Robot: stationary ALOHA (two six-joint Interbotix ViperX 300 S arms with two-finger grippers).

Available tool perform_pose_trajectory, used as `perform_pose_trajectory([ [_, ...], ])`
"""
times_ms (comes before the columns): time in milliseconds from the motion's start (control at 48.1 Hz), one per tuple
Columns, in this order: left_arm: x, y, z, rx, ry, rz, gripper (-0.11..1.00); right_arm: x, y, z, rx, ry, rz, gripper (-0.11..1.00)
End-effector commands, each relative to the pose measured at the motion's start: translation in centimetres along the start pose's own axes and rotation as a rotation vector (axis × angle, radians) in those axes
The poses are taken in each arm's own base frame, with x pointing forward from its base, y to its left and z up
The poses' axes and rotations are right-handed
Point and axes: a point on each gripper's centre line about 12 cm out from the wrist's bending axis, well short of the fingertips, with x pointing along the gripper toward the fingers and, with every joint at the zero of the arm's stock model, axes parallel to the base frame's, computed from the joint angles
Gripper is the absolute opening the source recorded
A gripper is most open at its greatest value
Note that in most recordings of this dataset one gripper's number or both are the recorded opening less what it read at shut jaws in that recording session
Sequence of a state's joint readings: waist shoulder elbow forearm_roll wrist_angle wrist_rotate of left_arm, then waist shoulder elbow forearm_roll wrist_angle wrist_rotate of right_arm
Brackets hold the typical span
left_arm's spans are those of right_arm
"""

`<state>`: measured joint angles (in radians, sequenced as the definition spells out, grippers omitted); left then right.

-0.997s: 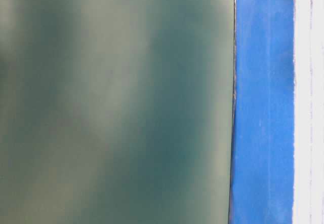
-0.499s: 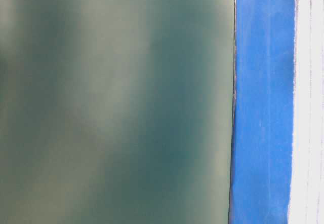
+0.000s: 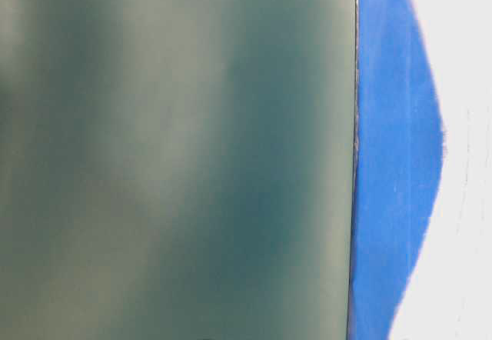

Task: Fold the blue towel.
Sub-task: 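Lift and rotate the towel strip vertical, left gripper swinging toward the near side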

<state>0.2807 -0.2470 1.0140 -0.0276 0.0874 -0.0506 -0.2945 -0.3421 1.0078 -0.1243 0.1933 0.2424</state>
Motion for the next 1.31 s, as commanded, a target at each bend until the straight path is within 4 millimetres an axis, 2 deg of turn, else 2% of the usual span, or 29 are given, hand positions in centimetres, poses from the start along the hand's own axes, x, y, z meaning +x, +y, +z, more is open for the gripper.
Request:
perform_pose_trajectory([
  [0,-2.0,-0.2,2.4,-0.005,-0.063,-0.006,0.04,-2.6,0.2,2.3,0.001,-0.098,0.008,0.02],
  [291,-7.1,-2.0,5.5,0.029,-0.204,-0.060,0.04,-8.2,0.2,4.0,0.015,-0.255,0.020,0.02],
  [374,-8.0,-2.5,5.7,0.041,-0.233,-0.077,0.04,-8.9,0.2,4.1,0.017,-0.282,0.024,0.02],
  [499,-8.1,-3.2,5.7,0.044,-0.243,-0.100,0.04,-9.1,0.0,4.5,0.022,-0.303,0.019,0.02],
  [665,-7.6,-5.1,6.8,0.024,-0.297,-0.159,0.04,-8.3,-1.3,5.8,0.044,-0.328,-0.022,0.02],
  [893,-5.8,-9.3,8.9,0.072,-0.316,-0.251,0.04,-6.5,-4.1,8.0,0.047,-0.322,-0.113,0.02],
  [1080,-4.1,-13.0,11.6,0.114,-0.330,-0.308,0.04,-4.5,-6.1,10.6,0.045,-0.315,-0.165,0.02],
  [1288,-2.2,-15.9,14.1,0.135,-0.343,-0.339,0.04,-2.4,-7.4,13.8,0.017,-0.332,-0.190,0.02],
])
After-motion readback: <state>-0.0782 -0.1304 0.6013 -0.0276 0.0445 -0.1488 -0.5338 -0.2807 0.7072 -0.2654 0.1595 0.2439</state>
